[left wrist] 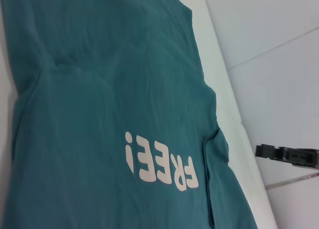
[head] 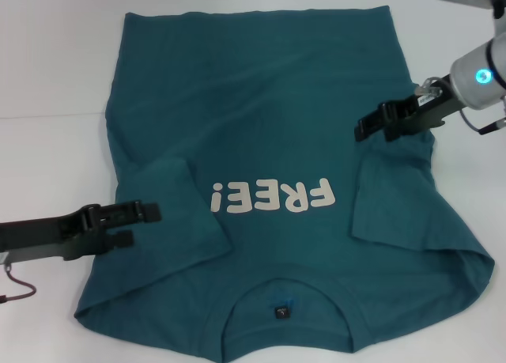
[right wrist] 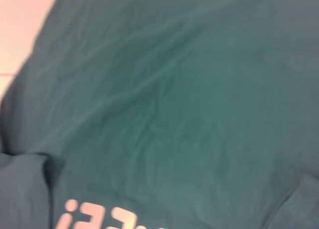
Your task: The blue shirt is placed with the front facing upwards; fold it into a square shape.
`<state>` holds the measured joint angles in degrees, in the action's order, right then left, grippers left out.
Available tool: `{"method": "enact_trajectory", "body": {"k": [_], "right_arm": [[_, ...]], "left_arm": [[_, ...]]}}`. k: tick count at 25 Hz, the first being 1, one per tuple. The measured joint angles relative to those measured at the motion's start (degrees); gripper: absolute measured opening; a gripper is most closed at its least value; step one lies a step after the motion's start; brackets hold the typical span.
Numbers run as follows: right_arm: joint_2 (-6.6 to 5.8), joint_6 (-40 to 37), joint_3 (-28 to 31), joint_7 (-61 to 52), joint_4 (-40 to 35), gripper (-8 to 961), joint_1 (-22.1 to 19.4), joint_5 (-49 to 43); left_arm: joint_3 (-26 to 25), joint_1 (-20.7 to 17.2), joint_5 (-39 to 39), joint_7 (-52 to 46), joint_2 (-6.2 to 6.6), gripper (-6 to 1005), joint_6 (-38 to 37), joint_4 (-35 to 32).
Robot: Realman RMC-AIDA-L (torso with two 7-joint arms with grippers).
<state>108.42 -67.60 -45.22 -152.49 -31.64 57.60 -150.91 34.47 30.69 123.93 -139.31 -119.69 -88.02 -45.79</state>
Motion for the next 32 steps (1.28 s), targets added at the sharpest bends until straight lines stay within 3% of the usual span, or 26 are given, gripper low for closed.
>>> {"method": "enact_trajectory", "body": {"k": [5,11,16,32], "right_arm": [[-1.86,-5.29,0.34,2.31,-4.64,592,-4.71,5.81],[-3.54,-10.26,2.62,2.02,-6.37,633,-7.04,6.25],[-3.54,-11.16,2.84,2.24,-6.35,632,-7.37,6.27],[-3.14,-10.81,2.86,2.26,-6.37,632,-7.17,6.33]], "left_arm": [[-3.11,-0.89,0.18,-1.19,0.85,946,-3.02,-0.25],[-5.06,-2.97,3.58,-5.45,1.54,947,-6.18,-1.74],[-7.80,-4.13,7.31,-8.71,1.54,947,-5.53,-1.92],[-8.57,-5.65,12.06,-11.90,1.13,946,-0.52,-0.98]]}}
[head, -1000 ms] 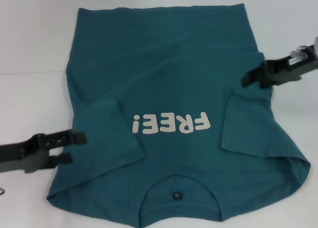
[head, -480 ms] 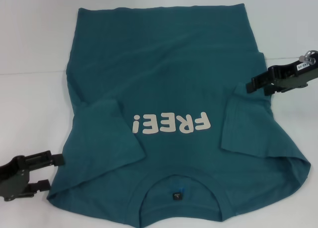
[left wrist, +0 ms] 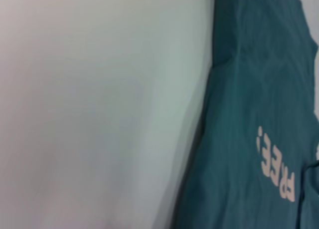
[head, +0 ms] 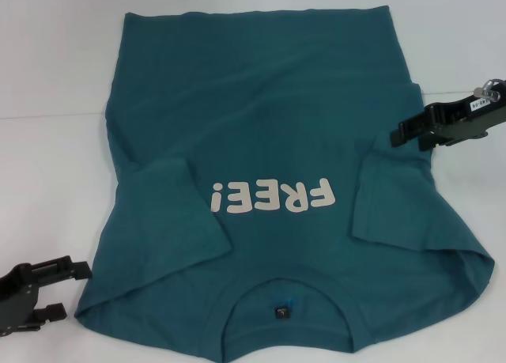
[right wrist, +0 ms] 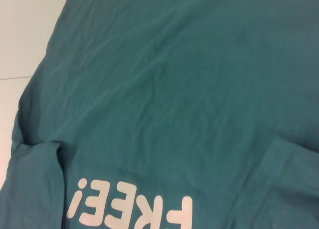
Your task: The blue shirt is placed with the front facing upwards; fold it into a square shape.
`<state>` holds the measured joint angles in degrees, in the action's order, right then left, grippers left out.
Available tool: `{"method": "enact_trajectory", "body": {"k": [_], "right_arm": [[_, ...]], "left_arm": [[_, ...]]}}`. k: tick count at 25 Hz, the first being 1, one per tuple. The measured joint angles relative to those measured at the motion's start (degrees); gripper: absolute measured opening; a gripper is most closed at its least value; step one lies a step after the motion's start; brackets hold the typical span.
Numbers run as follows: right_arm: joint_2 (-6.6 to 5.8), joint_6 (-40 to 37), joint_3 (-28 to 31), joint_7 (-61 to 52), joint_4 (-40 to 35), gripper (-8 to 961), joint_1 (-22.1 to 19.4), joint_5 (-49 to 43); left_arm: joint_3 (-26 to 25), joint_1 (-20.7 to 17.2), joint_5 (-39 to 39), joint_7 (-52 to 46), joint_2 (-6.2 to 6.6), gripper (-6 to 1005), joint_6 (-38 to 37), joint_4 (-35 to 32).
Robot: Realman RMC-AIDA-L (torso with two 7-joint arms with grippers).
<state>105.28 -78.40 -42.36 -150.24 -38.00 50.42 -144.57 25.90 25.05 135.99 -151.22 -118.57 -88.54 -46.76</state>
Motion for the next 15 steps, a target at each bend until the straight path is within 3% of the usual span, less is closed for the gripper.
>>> {"method": "enact_trajectory", "body": {"k": [15], "right_arm": [[0.12,0.01,0.00,-0.05,-0.06,631,-0.07,-0.01]], "left_arm": [[1.27,0.67,1.67,0.21,-0.04,947,1.19,1.47]]}}
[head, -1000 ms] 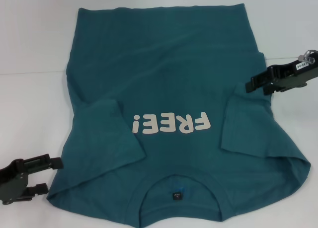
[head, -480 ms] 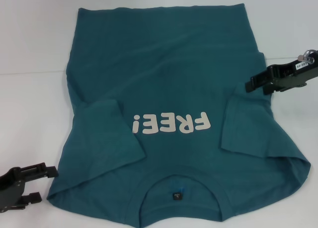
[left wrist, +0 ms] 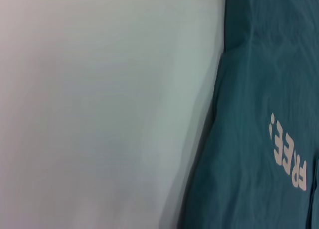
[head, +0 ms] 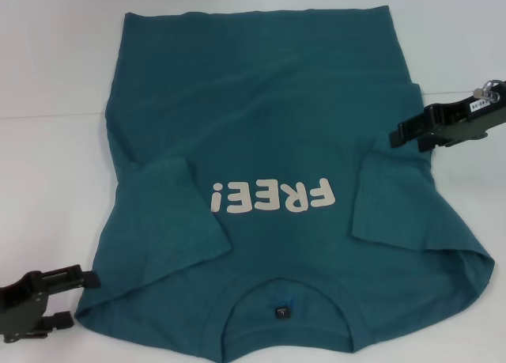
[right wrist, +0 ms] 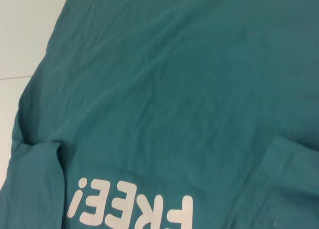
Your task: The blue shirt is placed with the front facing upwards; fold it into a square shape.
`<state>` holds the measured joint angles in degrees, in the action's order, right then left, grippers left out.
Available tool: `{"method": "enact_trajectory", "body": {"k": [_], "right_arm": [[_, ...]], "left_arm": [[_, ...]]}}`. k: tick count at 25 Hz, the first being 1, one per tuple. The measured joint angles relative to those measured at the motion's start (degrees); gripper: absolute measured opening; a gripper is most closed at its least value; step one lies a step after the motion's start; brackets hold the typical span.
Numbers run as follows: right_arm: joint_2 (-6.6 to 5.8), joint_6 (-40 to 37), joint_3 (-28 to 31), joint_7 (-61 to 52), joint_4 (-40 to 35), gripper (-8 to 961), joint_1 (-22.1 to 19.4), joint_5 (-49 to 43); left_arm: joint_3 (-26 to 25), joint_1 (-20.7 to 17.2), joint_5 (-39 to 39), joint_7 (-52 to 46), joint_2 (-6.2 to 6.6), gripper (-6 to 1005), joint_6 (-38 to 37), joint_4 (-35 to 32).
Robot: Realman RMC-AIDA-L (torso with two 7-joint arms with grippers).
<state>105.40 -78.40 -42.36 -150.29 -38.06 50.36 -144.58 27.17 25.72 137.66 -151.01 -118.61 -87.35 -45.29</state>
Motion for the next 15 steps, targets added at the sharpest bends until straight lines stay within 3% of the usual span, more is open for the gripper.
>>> {"method": "enact_trajectory", "body": {"k": [15], "right_arm": [[-0.02,0.09,0.64,0.20,0.00,630,-0.09,0.00]], "left_arm": [[2.48,2.11,0.31,0.03,0.17,946,2.43,3.28]]}}
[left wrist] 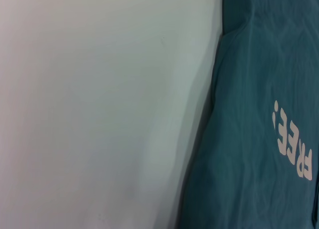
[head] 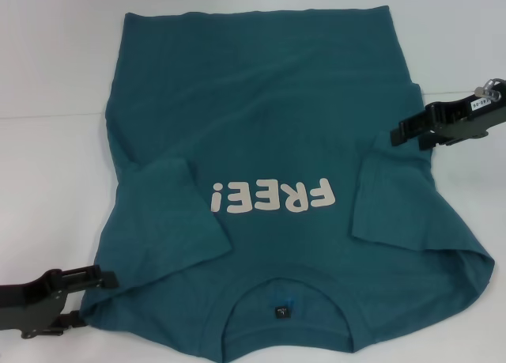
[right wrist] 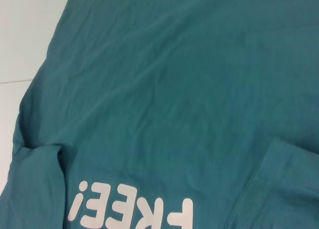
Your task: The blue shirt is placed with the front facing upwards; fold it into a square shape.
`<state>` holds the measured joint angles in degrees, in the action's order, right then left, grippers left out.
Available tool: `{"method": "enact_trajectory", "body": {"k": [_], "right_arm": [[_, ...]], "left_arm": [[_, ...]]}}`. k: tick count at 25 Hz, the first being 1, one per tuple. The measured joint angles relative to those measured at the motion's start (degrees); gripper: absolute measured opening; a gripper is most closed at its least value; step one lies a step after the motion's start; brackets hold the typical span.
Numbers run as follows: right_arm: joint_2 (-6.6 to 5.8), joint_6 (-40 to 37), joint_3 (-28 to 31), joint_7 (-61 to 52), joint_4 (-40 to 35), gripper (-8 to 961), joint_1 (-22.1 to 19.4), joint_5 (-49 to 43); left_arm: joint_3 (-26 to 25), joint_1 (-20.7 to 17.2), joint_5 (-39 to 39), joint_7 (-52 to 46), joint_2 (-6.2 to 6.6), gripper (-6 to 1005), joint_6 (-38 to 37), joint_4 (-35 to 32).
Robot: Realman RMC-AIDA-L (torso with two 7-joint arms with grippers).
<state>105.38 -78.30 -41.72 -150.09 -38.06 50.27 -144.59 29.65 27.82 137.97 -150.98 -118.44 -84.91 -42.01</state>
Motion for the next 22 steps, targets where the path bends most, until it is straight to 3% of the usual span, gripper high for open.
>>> {"method": "enact_trajectory", "body": {"k": [22], "right_arm": [[0.10,0.00,0.19,0.16,0.05,629,-0.09,0.00]], "left_arm": [[0.31,1.72,-0.50,-0.02,-0.10,945,0.60,0.33]]}}
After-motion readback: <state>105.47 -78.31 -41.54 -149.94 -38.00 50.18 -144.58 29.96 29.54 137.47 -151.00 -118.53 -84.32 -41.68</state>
